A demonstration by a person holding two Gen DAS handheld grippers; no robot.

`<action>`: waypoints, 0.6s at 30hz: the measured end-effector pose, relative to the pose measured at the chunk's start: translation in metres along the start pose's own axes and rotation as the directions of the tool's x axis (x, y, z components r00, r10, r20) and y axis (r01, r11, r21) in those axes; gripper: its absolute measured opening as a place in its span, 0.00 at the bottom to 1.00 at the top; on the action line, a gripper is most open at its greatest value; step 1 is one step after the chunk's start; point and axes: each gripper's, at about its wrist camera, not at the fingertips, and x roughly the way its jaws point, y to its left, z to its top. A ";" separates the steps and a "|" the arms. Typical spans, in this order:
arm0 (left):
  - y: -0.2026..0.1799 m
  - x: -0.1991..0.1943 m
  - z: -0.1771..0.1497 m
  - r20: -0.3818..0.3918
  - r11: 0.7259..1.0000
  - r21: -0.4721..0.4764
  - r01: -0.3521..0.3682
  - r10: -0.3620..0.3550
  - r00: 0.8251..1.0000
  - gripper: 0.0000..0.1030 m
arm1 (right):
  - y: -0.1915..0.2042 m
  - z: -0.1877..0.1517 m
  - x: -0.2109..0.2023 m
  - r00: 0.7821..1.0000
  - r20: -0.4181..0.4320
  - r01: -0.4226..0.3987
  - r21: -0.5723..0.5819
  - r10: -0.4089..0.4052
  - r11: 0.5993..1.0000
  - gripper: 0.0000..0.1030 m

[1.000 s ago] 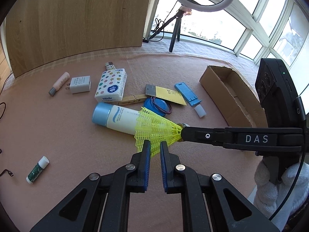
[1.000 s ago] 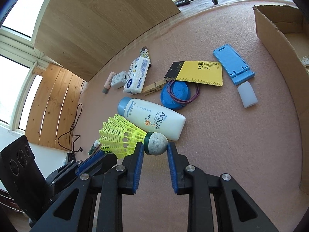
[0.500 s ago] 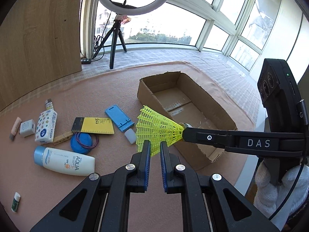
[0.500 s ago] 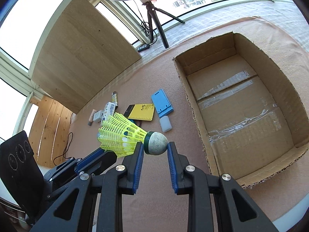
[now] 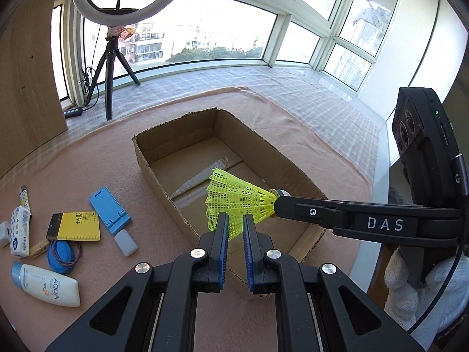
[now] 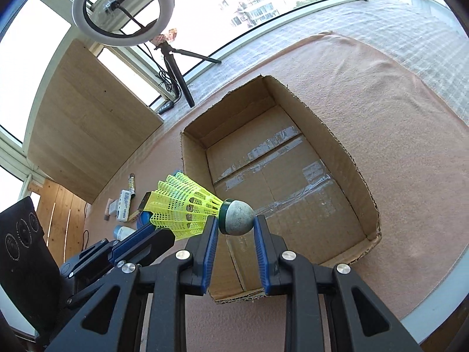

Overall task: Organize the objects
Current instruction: 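Lift the shuttlecock with the right gripper and carry it over the cardboard box, then lower the shuttlecock into the box and open the right gripper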

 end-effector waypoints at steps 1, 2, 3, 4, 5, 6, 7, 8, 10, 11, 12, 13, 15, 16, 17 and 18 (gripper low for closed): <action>-0.002 0.002 0.001 -0.002 1.000 0.003 0.000 0.000 1.000 0.10 | -0.002 0.000 -0.001 1.000 0.002 0.005 0.000 -0.005 1.000 0.22; -0.004 0.004 0.002 -0.003 1.000 0.004 0.001 -0.001 1.000 0.10 | -0.005 0.001 -0.001 1.000 0.002 0.007 0.002 -0.007 1.000 0.22; -0.005 0.007 0.003 -0.005 1.000 0.006 0.003 -0.003 1.000 0.10 | -0.009 0.002 -0.001 1.000 0.002 0.009 0.005 -0.009 1.000 0.22; -0.007 0.008 0.004 -0.006 1.000 0.007 0.003 -0.003 1.000 0.10 | -0.011 0.003 -0.001 1.000 0.003 0.011 0.006 -0.011 1.000 0.22; -0.008 0.009 0.005 -0.005 1.000 0.008 0.002 -0.002 1.000 0.10 | -0.013 0.004 -0.001 1.000 0.003 0.014 0.007 -0.014 1.000 0.22; -0.009 0.010 0.006 -0.006 1.000 0.008 0.003 -0.003 1.000 0.10 | -0.014 0.005 -0.001 1.000 0.003 0.016 0.006 -0.016 1.000 0.22; -0.010 0.012 0.007 -0.009 1.000 0.010 0.008 -0.008 1.000 0.10 | -0.015 0.005 -0.002 1.000 0.007 0.020 0.003 -0.020 1.000 0.22; -0.012 0.013 0.007 -0.016 1.000 0.016 0.017 -0.017 1.000 0.10 | -0.015 0.006 -0.003 0.999 0.013 0.029 -0.002 -0.029 1.000 0.22; -0.015 0.018 0.008 -0.045 0.999 0.033 0.019 -0.018 0.999 0.28 | -0.014 0.006 -0.006 0.998 0.035 0.061 -0.018 -0.060 0.998 0.23; -0.016 0.020 0.007 -0.048 1.000 0.030 -0.002 0.004 0.999 0.43 | -0.015 0.007 -0.007 0.996 0.044 0.082 -0.024 -0.081 0.996 0.31; -0.015 0.018 0.006 -0.041 0.999 0.021 -0.027 0.028 0.999 0.72 | -0.015 0.008 -0.008 0.994 0.048 0.103 -0.030 -0.101 0.994 0.39; -0.014 0.015 0.005 -0.024 0.999 0.014 -0.030 0.030 0.999 0.79 | -0.016 0.008 -0.010 0.992 0.059 0.112 -0.030 -0.110 0.993 0.52; -0.010 0.011 0.003 -0.015 1.000 -0.001 -0.026 0.026 1.000 0.79 | -0.017 0.008 -0.014 0.992 0.076 0.107 -0.031 -0.104 0.994 0.53; -0.008 0.009 0.002 -0.017 0.999 -0.007 -0.032 0.032 0.999 0.79 | -0.017 0.008 -0.014 0.992 0.075 0.109 -0.036 -0.106 0.993 0.53; -0.005 0.008 0.001 -0.019 0.999 -0.012 -0.040 0.040 0.999 0.79 | -0.016 0.008 -0.014 0.992 0.073 0.110 -0.042 -0.107 0.993 0.53; -0.004 0.006 -0.001 -0.018 0.999 -0.016 -0.048 0.047 0.999 0.79 | -0.015 0.008 -0.014 0.992 0.074 0.109 -0.044 -0.106 0.993 0.53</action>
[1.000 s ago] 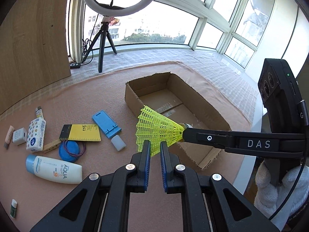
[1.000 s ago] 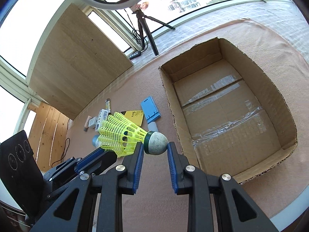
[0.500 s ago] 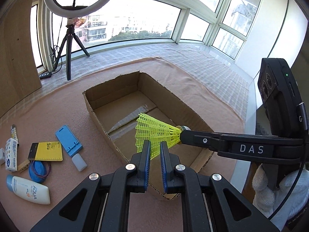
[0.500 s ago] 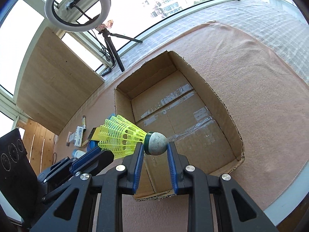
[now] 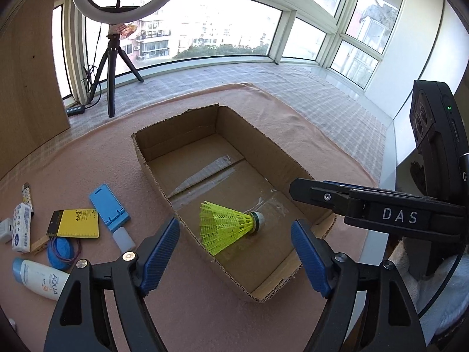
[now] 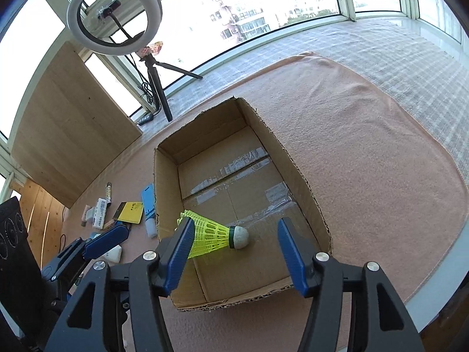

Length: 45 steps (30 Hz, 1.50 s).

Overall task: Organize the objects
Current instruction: 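Lower the shuttlecock into the box and open the right gripper, then move the right gripper to the white AQUA bottle and close on it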

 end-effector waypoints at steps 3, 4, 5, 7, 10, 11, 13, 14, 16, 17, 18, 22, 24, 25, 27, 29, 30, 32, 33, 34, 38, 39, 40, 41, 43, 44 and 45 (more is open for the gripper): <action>0.006 -0.005 -0.005 -0.006 1.000 -0.009 -0.013 0.013 1.000 0.79 | 0.007 -0.001 0.001 1.000 -0.008 -0.012 -0.014 0.011 1.000 0.53; 0.008 -0.007 -0.006 -0.008 1.000 -0.010 -0.020 0.019 1.000 0.79 | 0.009 -0.003 0.002 1.000 -0.010 -0.016 -0.016 0.016 1.000 0.53; 0.011 -0.009 -0.008 -0.007 0.999 -0.013 -0.031 0.031 0.999 0.79 | 0.012 -0.003 0.003 1.000 -0.013 -0.022 -0.019 0.022 1.000 0.53; 0.016 -0.014 -0.012 -0.007 0.999 -0.018 -0.050 0.050 0.999 0.79 | 0.018 -0.005 0.004 0.999 -0.017 -0.031 -0.030 0.030 0.999 0.53; 0.026 -0.023 -0.019 -0.011 0.996 -0.040 -0.080 0.079 0.997 0.79 | 0.028 -0.008 0.006 0.999 -0.021 -0.039 -0.049 0.038 0.998 0.53; 0.030 -0.027 -0.022 -0.011 0.995 -0.045 -0.089 0.089 0.996 0.79 | 0.031 -0.009 0.006 0.999 -0.024 -0.045 -0.055 0.044 0.997 0.53; 0.039 -0.036 -0.029 -0.009 0.990 -0.055 -0.130 0.129 0.992 0.79 | 0.038 -0.010 0.008 0.998 -0.030 -0.058 -0.069 0.056 0.996 0.53; 0.044 -0.040 -0.032 -0.012 0.987 -0.062 -0.148 0.148 0.989 0.79 | 0.042 -0.011 0.009 0.997 -0.034 -0.065 -0.080 0.062 0.995 0.53; 0.056 -0.049 -0.038 -0.018 0.981 -0.081 -0.174 0.173 0.985 0.79 | 0.052 -0.013 0.011 0.997 -0.040 -0.073 -0.101 0.069 0.992 0.53; 0.062 -0.053 -0.042 -0.019 0.977 -0.092 -0.191 0.190 0.982 0.79 | 0.056 -0.014 0.012 0.996 -0.045 -0.080 -0.111 0.075 0.991 0.53; 0.068 -0.059 -0.045 -0.017 0.973 -0.103 -0.206 0.206 0.978 0.79 | 0.062 -0.014 0.014 0.995 -0.051 -0.086 -0.122 0.080 0.989 0.53; 0.093 -0.080 -0.057 -0.013 0.954 -0.145 -0.262 0.263 0.965 0.79 | 0.083 -0.019 0.023 0.992 -0.074 -0.112 -0.156 0.101 0.981 0.53; 0.104 -0.089 -0.062 -0.014 0.947 -0.167 -0.276 0.278 0.961 0.79 | 0.094 -0.021 0.027 0.990 -0.086 -0.124 -0.173 0.110 0.977 0.53; 0.109 -0.093 -0.064 -0.013 0.942 -0.175 -0.287 0.289 0.957 0.79 | 0.100 -0.022 0.029 0.989 -0.092 -0.131 -0.183 0.115 0.975 0.53; 0.117 -0.102 -0.070 -0.011 0.931 -0.192 -0.311 0.315 0.949 0.79 | 0.111 -0.025 0.033 0.987 -0.105 -0.144 -0.202 0.125 0.969 0.53; 0.126 -0.109 -0.076 -0.013 0.922 -0.212 -0.324 0.329 0.944 0.79 | 0.123 -0.028 0.037 0.983 -0.123 -0.160 -0.225 0.135 0.961 0.53; 0.131 -0.113 -0.079 -0.014 0.918 -0.225 -0.328 0.333 0.943 0.79 | 0.130 -0.030 0.039 0.982 -0.132 -0.167 -0.237 0.139 0.957 0.53; 0.140 -0.119 -0.086 -0.019 0.909 -0.248 -0.335 0.341 0.940 0.79 | 0.141 -0.033 0.043 0.978 -0.146 -0.181 -0.257 0.147 0.949 0.53; 0.144 -0.122 -0.090 -0.022 0.905 -0.257 -0.339 0.345 0.938 0.79 | 0.147 -0.035 0.046 0.976 -0.155 -0.190 -0.268 0.153 0.945 0.53; 0.149 -0.124 -0.095 -0.029 0.900 -0.267 -0.345 0.351 0.936 0.79 | 0.153 -0.037 0.048 0.974 -0.162 -0.197 -0.279 0.156 0.940 0.53; 0.168 -0.133 -0.115 -0.051 0.878 -0.313 -0.363 0.366 0.929 0.79 | 0.178 -0.044 0.059 0.964 -0.201 -0.231 -0.323 0.172 0.918 0.53; 0.172 -0.136 -0.120 -0.057 0.873 -0.322 -0.367 0.369 0.928 0.79 | 0.183 -0.046 0.062 0.960 -0.214 -0.243 -0.331 0.179 0.912 0.53; 0.176 -0.138 -0.125 -0.062 0.868 -0.330 -0.372 0.374 0.926 0.79 | 0.189 -0.048 0.066 0.956 -0.228 -0.254 -0.339 0.183 0.906 0.53; 0.181 -0.141 -0.130 -0.068 0.862 -0.338 -0.379 0.379 0.923 0.79 | 0.195 -0.050 0.069 0.953 -0.240 -0.263 -0.348 0.185 0.900 0.53; 0.190 -0.145 -0.140 -0.083 0.850 -0.357 -0.388 0.385 0.919 0.79 | 0.209 -0.055 0.077 0.946 -0.265 -0.281 -0.376 0.188 0.883 0.53; 0.195 -0.147 -0.145 -0.089 0.844 -0.369 -0.389 0.385 0.919 0.79 | 0.217 -0.058 0.081 0.942 -0.279 -0.290 -0.393 0.187 0.872 0.53; 0.199 -0.149 -0.149 -0.094 0.837 -0.381 -0.392 0.386 0.918 0.79 | 0.224 -0.060 0.086 0.938 -0.293 -0.296 -0.409 0.183 0.863 0.53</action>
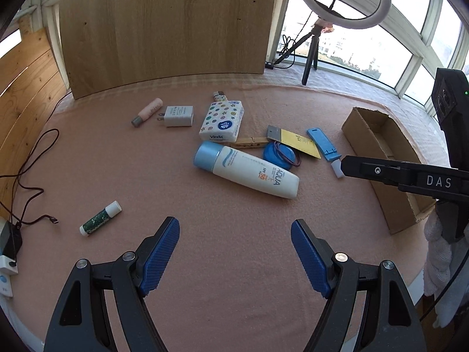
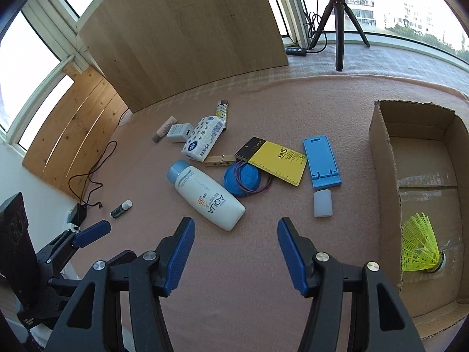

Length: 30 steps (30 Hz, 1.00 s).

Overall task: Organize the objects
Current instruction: 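Move the right gripper to the white AQUA bottle and close on it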

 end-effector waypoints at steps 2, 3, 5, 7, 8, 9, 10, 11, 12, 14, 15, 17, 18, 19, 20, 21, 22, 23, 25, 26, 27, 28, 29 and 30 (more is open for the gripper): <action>0.012 0.001 -0.003 -0.006 1.000 -0.026 -0.009 0.009 1.000 0.79 | 0.012 0.005 0.013 0.999 -0.030 -0.020 -0.036 0.019 0.999 0.53; 0.017 0.002 -0.004 -0.011 0.999 -0.039 -0.013 0.013 1.000 0.79 | 0.017 0.007 0.020 0.999 -0.045 -0.030 -0.048 0.028 0.998 0.53; 0.026 0.003 -0.006 -0.018 0.998 -0.058 -0.021 0.020 1.000 0.79 | 0.024 0.014 0.035 0.996 -0.079 -0.045 -0.060 0.040 0.997 0.53; 0.035 0.004 -0.008 -0.023 0.997 -0.072 -0.034 0.032 0.999 0.79 | 0.030 0.019 0.050 0.993 -0.106 -0.058 -0.069 0.051 0.996 0.53; 0.039 0.005 -0.009 -0.027 0.996 -0.080 -0.036 0.033 0.999 0.79 | 0.033 0.022 0.056 0.991 -0.119 -0.065 -0.078 0.055 0.995 0.53; 0.044 0.006 -0.010 -0.029 0.995 -0.089 -0.035 0.033 0.999 0.79 | 0.037 0.025 0.063 0.990 -0.129 -0.070 -0.091 0.058 0.993 0.53; 0.047 0.006 -0.011 -0.029 0.995 -0.098 -0.036 0.033 0.999 0.79 | 0.040 0.027 0.068 0.989 -0.136 -0.066 -0.099 0.052 0.993 0.53; 0.051 0.005 -0.011 -0.029 0.994 -0.104 -0.038 0.035 0.999 0.79 | 0.043 0.031 0.075 0.989 -0.143 -0.063 -0.108 0.047 0.992 0.53; 0.054 0.006 -0.012 -0.030 0.993 -0.108 -0.041 0.038 0.999 0.79 | 0.045 0.033 0.081 0.987 -0.154 -0.070 -0.113 0.052 0.991 0.53; 0.058 0.006 -0.012 -0.031 0.992 -0.116 -0.043 0.040 0.999 0.79 | 0.048 0.039 0.093 0.983 -0.175 -0.082 -0.111 0.062 0.990 0.53; 0.060 0.006 -0.012 -0.031 0.992 -0.121 -0.044 0.040 0.999 0.79 | 0.047 0.041 0.098 0.981 -0.182 -0.088 -0.101 0.069 0.991 0.53; 0.063 0.006 -0.012 -0.032 0.991 -0.126 -0.046 0.043 0.999 0.79 | 0.048 0.045 0.108 0.976 -0.196 -0.110 -0.075 0.094 0.991 0.51; 0.064 0.006 -0.012 -0.032 0.991 -0.127 -0.047 0.043 0.999 0.79 | 0.048 0.046 0.111 0.974 -0.202 -0.113 -0.070 0.097 0.991 0.50; 0.066 0.006 -0.012 -0.032 0.991 -0.129 -0.047 0.043 0.999 0.79 | 0.050 0.048 0.115 0.974 -0.206 -0.114 -0.074 0.096 0.991 0.50; 0.067 0.006 -0.012 -0.033 0.990 -0.130 -0.048 0.044 0.998 0.79 | 0.052 0.049 0.118 0.974 -0.209 -0.109 -0.079 0.091 0.991 0.50; 0.069 0.006 -0.013 -0.033 0.990 -0.134 -0.049 0.045 0.998 0.79 | 0.053 0.050 0.121 0.974 -0.212 -0.101 -0.083 0.082 0.991 0.50; 0.071 0.006 -0.013 -0.033 0.989 -0.137 -0.050 0.046 0.998 0.79 | 0.053 0.052 0.124 0.973 -0.215 -0.098 -0.083 0.078 0.992 0.50; 0.072 0.006 -0.013 -0.034 0.989 -0.140 -0.050 0.046 0.998 0.79 | 0.054 0.053 0.127 0.972 -0.219 -0.100 -0.079 0.081 0.992 0.50; 0.075 0.006 -0.013 -0.037 0.988 -0.145 -0.052 0.047 0.998 0.79 | 0.054 0.056 0.131 0.970 -0.228 -0.105 -0.069 0.087 0.992 0.50; 0.076 0.006 -0.013 -0.037 0.988 -0.146 -0.052 0.047 0.998 0.79 | 0.054 0.057 0.133 0.969 -0.231 -0.109 -0.066 0.091 0.992 0.50; 0.077 0.006 -0.013 -0.037 0.988 -0.148 -0.053 0.048 0.998 0.79 | 0.055 0.058 0.135 0.967 -0.236 -0.114 -0.067 0.095 0.991 0.50; 0.077 0.006 -0.013 -0.037 0.987 -0.149 -0.053 0.048 0.998 0.79 | 0.055 0.058 0.137 0.965 -0.242 -0.120 -0.069 0.100 0.990 0.50; 0.078 0.006 -0.014 -0.037 0.987 -0.150 -0.053 0.048 0.998 0.79 | 0.056 0.058 0.138 0.963 -0.248 -0.128 -0.072 0.106 0.989 0.50; 0.079 0.006 -0.014 -0.038 0.987 -0.151 -0.054 0.048 0.998 0.79 | 0.057 0.058 0.140 0.960 -0.257 -0.133 -0.074 0.110 0.988 0.50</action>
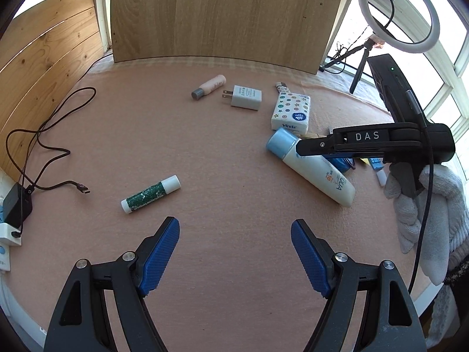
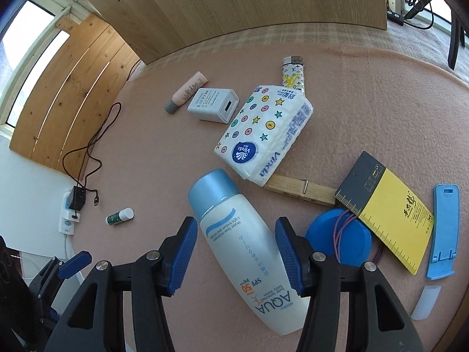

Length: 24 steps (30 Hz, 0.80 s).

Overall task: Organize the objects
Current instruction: 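Move the right gripper to the white AQUA bottle and close on it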

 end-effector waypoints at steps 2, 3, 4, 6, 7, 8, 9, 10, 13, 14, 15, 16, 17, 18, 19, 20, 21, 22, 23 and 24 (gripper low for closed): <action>0.001 0.000 0.000 0.001 1.000 -0.003 -0.001 0.001 1.000 0.79 | 0.000 -0.002 0.002 1.000 -0.011 -0.001 -0.003 0.001 1.000 0.47; 0.001 0.000 0.000 0.001 1.000 -0.004 0.001 -0.001 1.000 0.79 | 0.000 -0.003 0.002 1.000 -0.016 -0.005 -0.004 0.005 1.000 0.43; 0.001 0.000 0.000 0.001 1.000 -0.005 0.001 -0.001 1.000 0.79 | 0.000 -0.005 0.004 1.000 -0.025 -0.012 -0.002 0.012 1.000 0.36; 0.001 0.001 0.001 0.000 1.000 -0.005 0.004 -0.004 1.000 0.79 | -0.002 -0.009 0.005 0.999 -0.035 -0.038 0.013 0.038 0.999 0.33; 0.001 0.002 0.001 0.000 1.000 -0.005 0.005 -0.005 1.000 0.79 | -0.002 -0.011 0.005 0.998 -0.035 -0.042 0.018 0.043 0.999 0.33; 0.001 0.002 0.001 -0.001 1.000 -0.004 0.007 -0.007 1.000 0.79 | -0.001 -0.013 0.006 0.998 -0.037 -0.044 0.019 0.045 0.999 0.33; 0.001 0.002 0.001 -0.002 1.000 -0.004 0.010 -0.010 1.000 0.79 | 0.000 -0.015 0.007 0.998 -0.042 -0.050 0.019 0.051 0.999 0.32; 0.000 0.003 0.000 -0.003 1.000 -0.001 0.011 -0.011 1.000 0.79 | 0.002 -0.017 0.007 0.997 -0.046 -0.059 0.019 0.059 0.998 0.32; -0.003 0.006 -0.001 -0.013 1.000 0.012 0.023 -0.023 1.000 0.79 | 0.007 -0.025 0.006 0.997 -0.042 -0.065 0.011 0.065 0.998 0.32; -0.004 0.008 -0.001 -0.019 0.999 0.017 0.029 -0.028 0.999 0.79 | 0.007 -0.027 0.007 0.996 -0.049 -0.076 0.019 0.077 0.997 0.32; -0.007 0.010 -0.001 -0.025 0.999 0.022 0.033 -0.033 0.999 0.79 | 0.008 -0.031 0.007 0.994 -0.058 -0.088 0.028 0.090 0.996 0.32; -0.008 0.012 -0.001 -0.030 0.999 0.027 0.040 -0.039 0.999 0.79 | 0.008 -0.034 0.006 0.993 -0.063 -0.096 0.038 0.099 0.995 0.32; -0.011 0.015 -0.002 -0.039 0.998 0.032 0.051 -0.050 0.998 0.79 | 0.008 -0.038 0.006 0.993 -0.064 -0.100 0.046 0.103 0.994 0.32; -0.013 0.018 -0.003 -0.048 0.997 0.035 0.063 -0.061 0.997 0.79 | 0.008 -0.042 0.006 0.992 -0.066 -0.104 0.056 0.108 0.993 0.32; -0.015 0.021 -0.003 -0.057 0.997 0.037 0.074 -0.072 0.996 0.79 | 0.008 -0.045 0.006 0.991 -0.069 -0.108 0.065 0.113 0.992 0.32; -0.018 0.026 -0.004 -0.068 0.995 0.038 0.090 -0.087 0.994 0.79 | 0.008 -0.048 0.006 0.991 -0.068 -0.108 0.068 0.112 0.992 0.32; -0.021 0.030 -0.005 -0.083 0.994 0.038 0.107 -0.103 0.991 0.79 | 0.008 -0.050 0.005 0.992 -0.064 -0.101 0.067 0.105 0.993 0.32; -0.024 0.035 -0.005 -0.095 0.992 0.038 0.120 -0.116 0.989 0.79 | 0.009 -0.051 0.003 0.994 -0.062 -0.090 0.062 0.094 0.994 0.32; -0.026 0.039 -0.006 -0.105 0.990 0.038 0.132 -0.128 0.986 0.79 | 0.009 -0.052 0.002 0.995 -0.059 -0.076 0.056 0.079 0.996 0.33; -0.029 0.044 -0.006 -0.114 0.989 0.036 0.141 -0.136 0.984 0.79 | 0.009 -0.053 0.000 0.996 -0.056 -0.064 0.051 0.067 0.997 0.33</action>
